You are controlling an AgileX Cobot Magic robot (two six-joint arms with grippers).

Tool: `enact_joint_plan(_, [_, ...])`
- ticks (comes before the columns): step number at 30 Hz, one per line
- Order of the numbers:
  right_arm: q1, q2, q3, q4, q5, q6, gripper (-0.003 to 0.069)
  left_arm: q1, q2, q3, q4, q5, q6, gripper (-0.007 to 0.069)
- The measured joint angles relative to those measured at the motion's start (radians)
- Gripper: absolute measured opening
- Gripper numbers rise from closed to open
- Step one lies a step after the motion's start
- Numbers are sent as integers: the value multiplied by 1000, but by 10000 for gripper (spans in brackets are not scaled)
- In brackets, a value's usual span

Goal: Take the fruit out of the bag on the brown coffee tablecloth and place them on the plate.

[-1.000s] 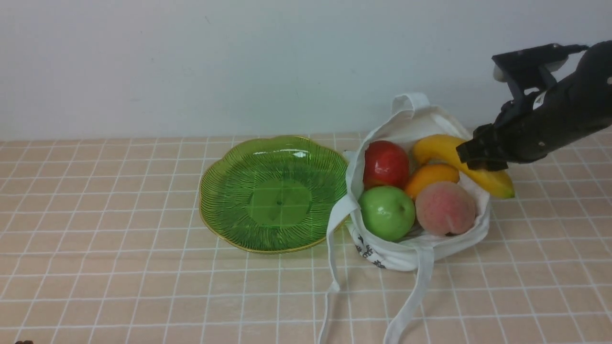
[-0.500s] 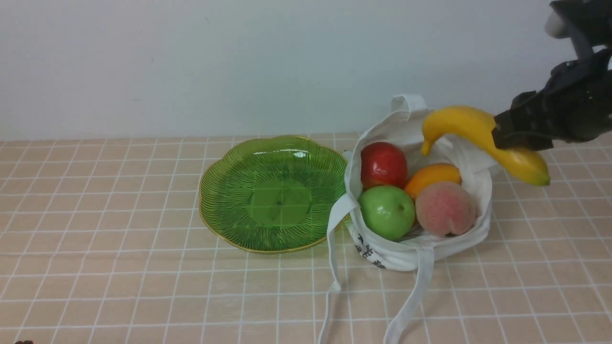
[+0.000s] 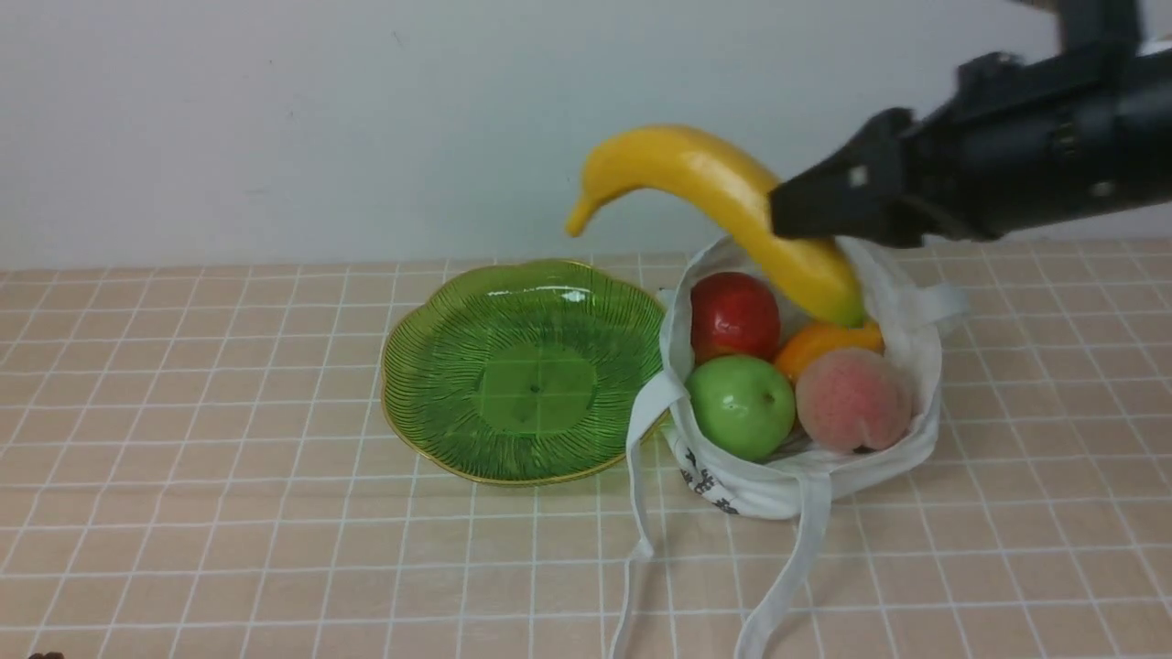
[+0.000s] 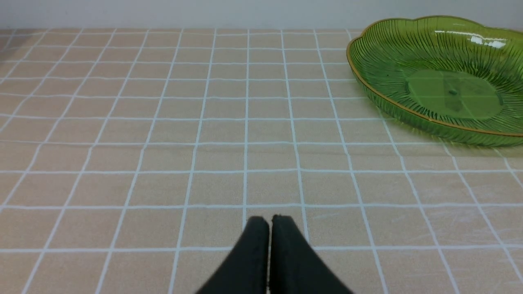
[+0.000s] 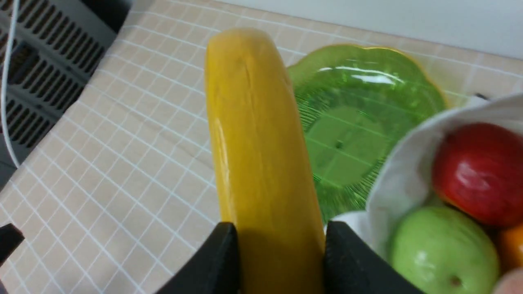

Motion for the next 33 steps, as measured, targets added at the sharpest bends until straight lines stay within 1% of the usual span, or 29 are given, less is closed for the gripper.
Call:
enact_joint_plan(2, [33, 56, 0, 25, -78, -40, 258, 0, 0, 0, 0, 0, 0, -8])
enact_joint_plan(3, [64, 114, -1, 39, -145, -60, 258, 0, 0, 0, 0, 0, 0, -8])
enact_joint_plan(5, [88, 163, -5, 46, -222, -76, 258, 0, 0, 0, 0, 0, 0, -8])
enact_joint_plan(6, [120, 233, -28, 52, -305, -83, 258, 0, 0, 0, 0, 0, 0, -8])
enact_joint_plan(7, [136, 268, -45, 53, -342, -85, 258, 0, 0, 0, 0, 0, 0, -8])
enact_joint_plan(12, [193, 383, -133, 57, -444, -90, 258, 0, 0, 0, 0, 0, 0, -8])
enact_joint_plan(17, [211, 455, -184, 65, -483, -94, 263, 0, 0, 0, 0, 0, 0, -8])
enact_joint_plan(21, [212, 501, -190, 67, -501, -116, 365, 0, 0, 0, 0, 0, 0, -8])
enact_joint_plan(25, [212, 511, -191, 67, -501, -124, 488, 0, 0, 0, 0, 0, 0, -8])
enact_joint_plan(26, [212, 511, -191, 66, -500, -124, 503, 0, 0, 0, 0, 0, 0, -8])
enact_joint_plan(27, [212, 510, -191, 57, -493, -124, 534, 0, 0, 0, 0, 0, 0, -8])
enact_joint_plan(30, [209, 492, -191, -7, -446, -125, 563, 0, 0, 0, 0, 0, 0, -8])
enact_joint_plan(32, [194, 448, -191, -68, -369, -124, 564, 0, 0, 0, 0, 0, 0, -8])
enact_joint_plan(33, [190, 438, -191, -80, -356, -123, 562, 0, 0, 0, 0, 0, 0, -8])
